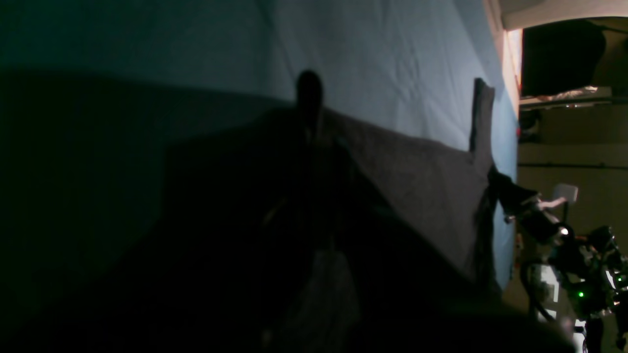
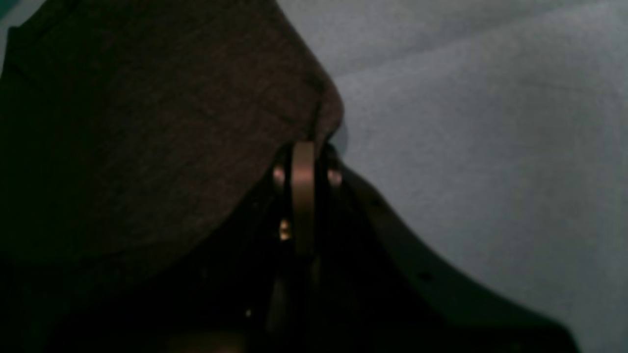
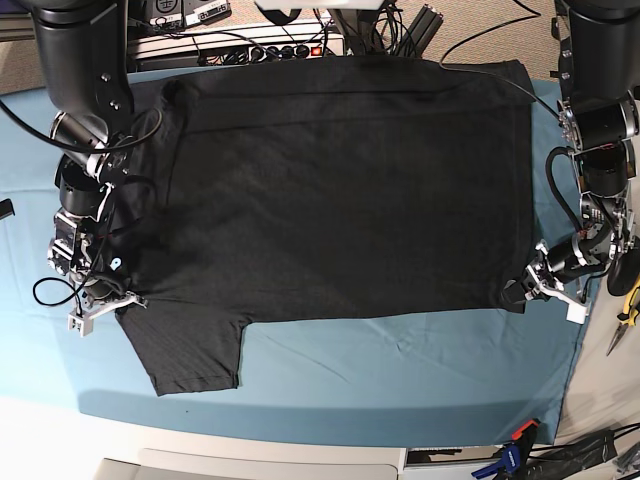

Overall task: Fold the T-shirt properly
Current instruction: 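Hold both hem corners closed in the grippers, then lift the hem with both grippers and fold it toward the shoulder edge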

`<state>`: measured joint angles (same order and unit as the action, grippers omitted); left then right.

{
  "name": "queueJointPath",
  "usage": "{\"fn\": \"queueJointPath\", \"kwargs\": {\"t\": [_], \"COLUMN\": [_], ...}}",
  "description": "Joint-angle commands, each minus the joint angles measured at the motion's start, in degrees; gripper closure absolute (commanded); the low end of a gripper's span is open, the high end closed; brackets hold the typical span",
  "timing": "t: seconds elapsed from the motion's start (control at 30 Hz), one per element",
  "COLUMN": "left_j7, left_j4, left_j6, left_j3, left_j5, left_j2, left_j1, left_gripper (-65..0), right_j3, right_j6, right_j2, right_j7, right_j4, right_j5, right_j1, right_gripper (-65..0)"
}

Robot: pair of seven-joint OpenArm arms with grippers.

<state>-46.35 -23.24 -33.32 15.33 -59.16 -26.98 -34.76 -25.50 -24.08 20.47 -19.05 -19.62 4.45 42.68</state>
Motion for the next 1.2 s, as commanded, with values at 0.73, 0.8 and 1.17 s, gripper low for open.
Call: {"fn": "queueJointPath", "kwargs": {"t": [0.73, 0.8, 1.17], "left_j7": [-21.07, -22.49, -28.41], "left_j4": [-0.79, -0.79, -2.32], "left_j6": [-6.68, -6.68, -6.68], "left_j3": [0.04, 0.04, 0.04], "left_j5": [-25.57, -25.84, -25.84], "left_j2": [-3.85, -4.02, -5.75], "left_j1": [-1.11, -1.11, -1.05], "left_gripper": [0.0, 0.0, 0.0], "right_j3": [-0.02, 0.07, 0.07], "right_j6": [-15.92, -15.92, -15.92], "right_j2": [5.99, 6.01, 5.88], "right_j7": [-1.53, -2.05, -19.67], "right_j4": [-4.76, -4.76, -15.5], "right_j5": [-17.99, -20.59, -38.29], "right_j1": [-1.81, -2.86, -5.16], "right_gripper": [0.0, 0.0, 0.0]}}
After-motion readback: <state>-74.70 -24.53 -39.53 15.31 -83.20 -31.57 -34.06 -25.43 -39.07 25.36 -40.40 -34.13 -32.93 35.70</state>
